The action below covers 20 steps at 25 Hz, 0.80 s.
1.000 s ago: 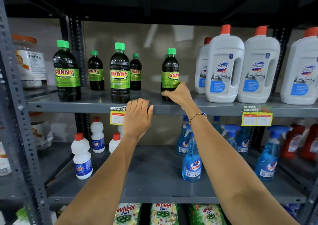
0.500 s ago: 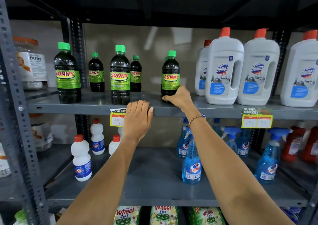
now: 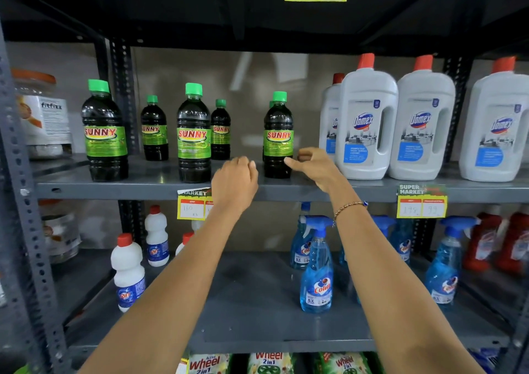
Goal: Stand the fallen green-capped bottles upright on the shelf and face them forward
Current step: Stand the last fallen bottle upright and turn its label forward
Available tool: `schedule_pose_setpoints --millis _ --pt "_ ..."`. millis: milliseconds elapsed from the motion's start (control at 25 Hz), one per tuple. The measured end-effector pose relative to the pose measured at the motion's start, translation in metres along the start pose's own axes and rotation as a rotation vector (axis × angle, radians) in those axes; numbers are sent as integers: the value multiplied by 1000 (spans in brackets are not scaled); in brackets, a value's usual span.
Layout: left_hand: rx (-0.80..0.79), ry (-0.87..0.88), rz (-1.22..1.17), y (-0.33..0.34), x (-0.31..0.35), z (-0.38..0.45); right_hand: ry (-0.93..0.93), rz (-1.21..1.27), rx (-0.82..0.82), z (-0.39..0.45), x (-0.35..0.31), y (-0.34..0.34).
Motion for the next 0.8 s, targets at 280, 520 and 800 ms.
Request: schedule_pose_setpoints --millis 280,520,800 --pt "-557 -287 -254 30 13 36 -44 -41 -81 2 -5 10" --pt "-460 -309 -453 36 7 36 -91 -53 -52 2 -2 11" --pt "-444 -280 -496 18 11 27 -90 10 -61 -3 4 2"
Point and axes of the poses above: each hand's wrist, its own z-axis towards the middle knuckle, its own y-axis out of the palm, x = y × z, the point moved 4 cm from there along z, towards the middle knuckle, and after that the axes turned 15 degrees about x, right-handed, at the moved point
